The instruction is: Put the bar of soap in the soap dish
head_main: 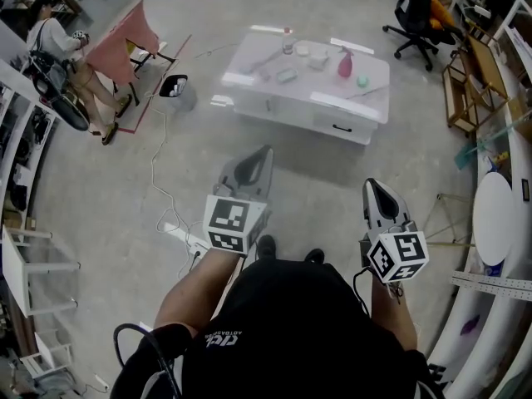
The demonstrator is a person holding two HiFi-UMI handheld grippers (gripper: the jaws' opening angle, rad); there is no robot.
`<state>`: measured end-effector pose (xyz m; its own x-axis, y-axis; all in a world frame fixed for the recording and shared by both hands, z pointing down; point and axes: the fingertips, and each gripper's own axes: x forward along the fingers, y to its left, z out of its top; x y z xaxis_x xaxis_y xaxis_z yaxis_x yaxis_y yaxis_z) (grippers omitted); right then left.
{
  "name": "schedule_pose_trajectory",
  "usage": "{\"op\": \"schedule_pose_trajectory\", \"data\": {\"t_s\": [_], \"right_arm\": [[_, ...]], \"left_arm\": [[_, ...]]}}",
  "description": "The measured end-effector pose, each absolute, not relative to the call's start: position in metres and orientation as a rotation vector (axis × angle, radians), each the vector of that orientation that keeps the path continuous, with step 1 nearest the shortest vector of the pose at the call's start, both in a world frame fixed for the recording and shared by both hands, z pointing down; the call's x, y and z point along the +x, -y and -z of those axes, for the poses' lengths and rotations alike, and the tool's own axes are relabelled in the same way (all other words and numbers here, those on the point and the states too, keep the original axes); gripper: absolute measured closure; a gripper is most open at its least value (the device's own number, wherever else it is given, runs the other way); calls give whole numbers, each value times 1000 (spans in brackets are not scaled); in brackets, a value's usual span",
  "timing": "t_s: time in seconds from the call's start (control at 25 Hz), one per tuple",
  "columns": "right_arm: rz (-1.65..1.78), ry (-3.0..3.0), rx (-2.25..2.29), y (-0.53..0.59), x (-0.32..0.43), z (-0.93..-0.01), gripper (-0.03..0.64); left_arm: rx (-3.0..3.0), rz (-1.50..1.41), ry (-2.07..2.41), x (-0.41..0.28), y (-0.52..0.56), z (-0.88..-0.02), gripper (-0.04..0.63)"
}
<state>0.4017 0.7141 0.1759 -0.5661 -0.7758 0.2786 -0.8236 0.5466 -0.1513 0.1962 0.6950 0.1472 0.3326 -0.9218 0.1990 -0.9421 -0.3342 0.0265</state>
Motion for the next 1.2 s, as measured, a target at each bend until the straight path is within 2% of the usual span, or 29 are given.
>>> {"op": "schedule_pose_trajectory", "data": {"t_s": [0.44,0.68,1.0,1.04,1.12,1.2], "right_arm": [[-501,2607,1410,-721,477,-197,601],[-504,2634,1388,-697,474,-197,601],[-456,2647,1395,-613,444,-192,598],[-452,2659,1395,-600,437,-189,587],[-442,2675,1392,-573,422,-181,515],[-426,2679,1396,-546,406,-174,502]], "left_arm": [[2377,-267,1682,246,-709,-177,586],[2369,-240,1662,252,-683,-181,586],[2382,-213,1675,220,-594,-186,586],[2388,-213,1675,214,-581,-186,586],[2393,-204,1669,201,-557,-186,586],[2394,-182,1649,189,-534,-186,587]]}}
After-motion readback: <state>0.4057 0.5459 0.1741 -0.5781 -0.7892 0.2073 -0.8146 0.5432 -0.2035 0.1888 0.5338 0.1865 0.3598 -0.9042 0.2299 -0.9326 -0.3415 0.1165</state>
